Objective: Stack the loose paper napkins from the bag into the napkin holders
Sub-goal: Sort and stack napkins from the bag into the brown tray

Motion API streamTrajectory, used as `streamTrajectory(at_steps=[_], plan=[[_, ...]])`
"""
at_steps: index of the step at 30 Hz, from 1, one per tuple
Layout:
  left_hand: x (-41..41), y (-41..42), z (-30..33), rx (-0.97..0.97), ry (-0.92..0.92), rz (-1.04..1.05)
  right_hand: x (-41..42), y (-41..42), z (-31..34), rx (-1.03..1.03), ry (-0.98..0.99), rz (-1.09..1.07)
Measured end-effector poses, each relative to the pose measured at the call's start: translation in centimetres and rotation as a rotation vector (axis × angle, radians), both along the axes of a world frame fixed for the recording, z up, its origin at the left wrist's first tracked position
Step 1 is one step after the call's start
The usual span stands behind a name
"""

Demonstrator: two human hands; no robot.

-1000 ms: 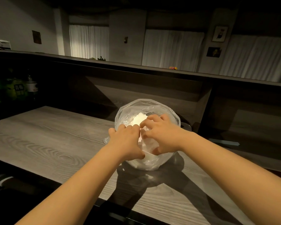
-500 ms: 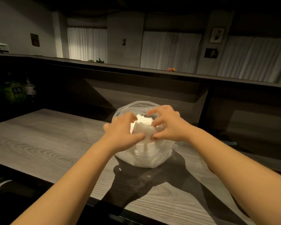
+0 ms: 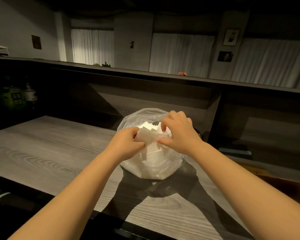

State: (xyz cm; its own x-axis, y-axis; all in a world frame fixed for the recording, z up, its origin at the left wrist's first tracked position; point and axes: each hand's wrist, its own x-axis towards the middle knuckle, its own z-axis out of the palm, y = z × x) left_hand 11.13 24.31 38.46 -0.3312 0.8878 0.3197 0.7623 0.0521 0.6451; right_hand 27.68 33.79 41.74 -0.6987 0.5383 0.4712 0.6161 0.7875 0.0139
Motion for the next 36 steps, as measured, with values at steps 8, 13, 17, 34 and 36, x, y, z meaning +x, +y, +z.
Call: streamTrajectory(at_steps=[8, 13, 17, 34, 36], plan=[[0.64, -0.05, -0.31, 0.031, 0.026, -0.16, 0.59, -0.11, -0.32, -0.218, -0.127, 0.022], [0.45, -0.11, -0.25, -0.018, 0.032, -0.165, 0.51, -0.16, -0.11, -0.304, -0.09, 0.052], [0.3, -0.19, -0.06, -0.01, 0.018, -0.176, 0.38, -0.15, 0.18, -0.255, -0.137, 0.061], [0.16, -0.2, -0.62, 0.026, -0.076, -0.26, 0.41, -0.39, -0.09, -0.419, -0.212, 0.078], [0.19, -0.34, -0.51, 0.117, -0.122, -0.243, 0.63, -0.22, 0.19, -0.469, -0.112, 0.092]])
